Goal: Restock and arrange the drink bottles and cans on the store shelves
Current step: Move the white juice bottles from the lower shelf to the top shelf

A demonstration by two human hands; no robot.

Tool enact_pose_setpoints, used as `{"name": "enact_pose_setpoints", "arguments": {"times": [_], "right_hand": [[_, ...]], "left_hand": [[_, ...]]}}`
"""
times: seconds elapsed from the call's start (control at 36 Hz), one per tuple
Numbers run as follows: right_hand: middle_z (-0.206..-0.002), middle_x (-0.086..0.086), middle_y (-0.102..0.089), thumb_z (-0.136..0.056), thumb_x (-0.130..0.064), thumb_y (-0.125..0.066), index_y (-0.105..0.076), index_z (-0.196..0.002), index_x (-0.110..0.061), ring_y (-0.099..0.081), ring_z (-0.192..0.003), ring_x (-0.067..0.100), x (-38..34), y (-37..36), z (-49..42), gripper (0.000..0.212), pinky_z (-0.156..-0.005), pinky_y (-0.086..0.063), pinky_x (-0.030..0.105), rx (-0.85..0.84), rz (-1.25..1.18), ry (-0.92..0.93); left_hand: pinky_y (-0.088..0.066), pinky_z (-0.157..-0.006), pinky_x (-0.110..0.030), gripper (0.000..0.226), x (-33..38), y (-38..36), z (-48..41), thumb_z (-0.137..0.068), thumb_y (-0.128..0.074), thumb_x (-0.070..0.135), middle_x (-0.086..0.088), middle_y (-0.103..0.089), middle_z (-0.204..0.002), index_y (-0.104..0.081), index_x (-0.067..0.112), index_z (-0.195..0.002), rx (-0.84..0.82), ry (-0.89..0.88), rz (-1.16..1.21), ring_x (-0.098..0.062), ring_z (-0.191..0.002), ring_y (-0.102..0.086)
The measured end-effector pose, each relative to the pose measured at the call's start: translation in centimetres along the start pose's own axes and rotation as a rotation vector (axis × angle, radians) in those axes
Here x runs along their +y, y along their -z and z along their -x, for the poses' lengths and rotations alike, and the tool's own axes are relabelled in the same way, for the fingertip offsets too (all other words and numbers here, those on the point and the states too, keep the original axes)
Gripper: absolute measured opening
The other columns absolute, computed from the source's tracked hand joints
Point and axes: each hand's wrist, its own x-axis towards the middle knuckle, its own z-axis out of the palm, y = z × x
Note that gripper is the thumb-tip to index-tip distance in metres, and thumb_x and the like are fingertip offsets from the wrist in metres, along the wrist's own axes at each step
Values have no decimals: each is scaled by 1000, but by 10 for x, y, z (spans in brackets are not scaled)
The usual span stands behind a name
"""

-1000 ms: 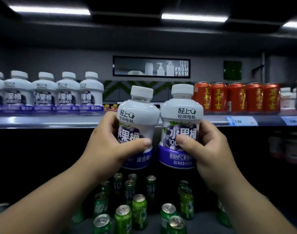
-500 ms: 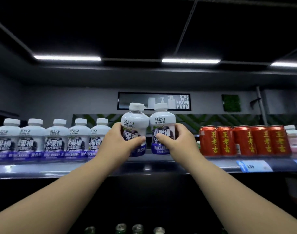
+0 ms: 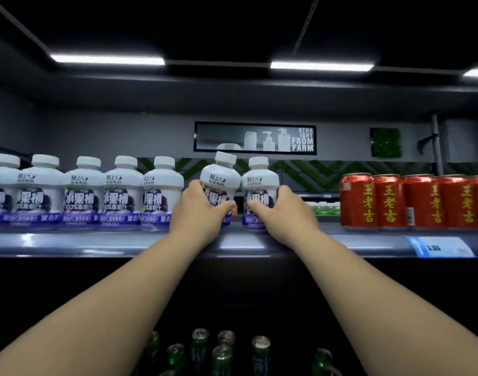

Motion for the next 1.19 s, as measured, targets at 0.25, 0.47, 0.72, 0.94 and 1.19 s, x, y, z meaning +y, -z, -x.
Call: {"name": "enact_pose_setpoints", "arguments": {"times": [0.25,0.47,0.72,0.94,1.19], "right_hand": [[-116,5,-64,-80,-71,-62,-50,-119,-16,-59,-101,29,-27,-4,3,67,-79,-49,39,-49,-76,-106],[-114,5,-68,-78,-85,-45,-52,-109,-18,-62,-106,30,-23,-20,11,74,-84,-45,40,114,161,-10],[-109,6,-70,-81,-85,-40,-46,-106,-17,-65,-103,30,-22,-25,16,73,-87,-45,42,153,253,31],[-110,5,-66,-83,-77,-49,-44,-108,-17,-62,-102,32,-30,-19,16,66,-89,-47,43,79,190,-30],[-109,6,-68,-78,-85,-42,-42,-109,-17,-64,-102,31,-35,-30,14,75,-86,-45,43,112,300,-36]], "left_hand": [[-43,-101,-46,100,-8,21,6,-85,-69,54,-9,-37,-152,-4,22,-154,-47,-135,-135,-30,-132,-45],[-43,-97,-44,102,-17,11,12,-90,-62,54,-10,-33,-151,11,24,-156,13,-222,-173,-30,-130,-44],[-31,-107,-39,95,-23,3,13,-95,-54,50,-15,-39,-142,6,12,-157,90,-307,-278,-31,-125,-39],[-41,-103,-45,79,-27,3,15,-94,-59,38,-17,-5,-157,2,32,-145,107,-326,-208,-38,-131,-40],[-28,-100,-47,67,-28,3,15,-84,-60,48,-12,-32,-147,-27,25,-138,262,-306,-426,-33,-123,-36]]}}
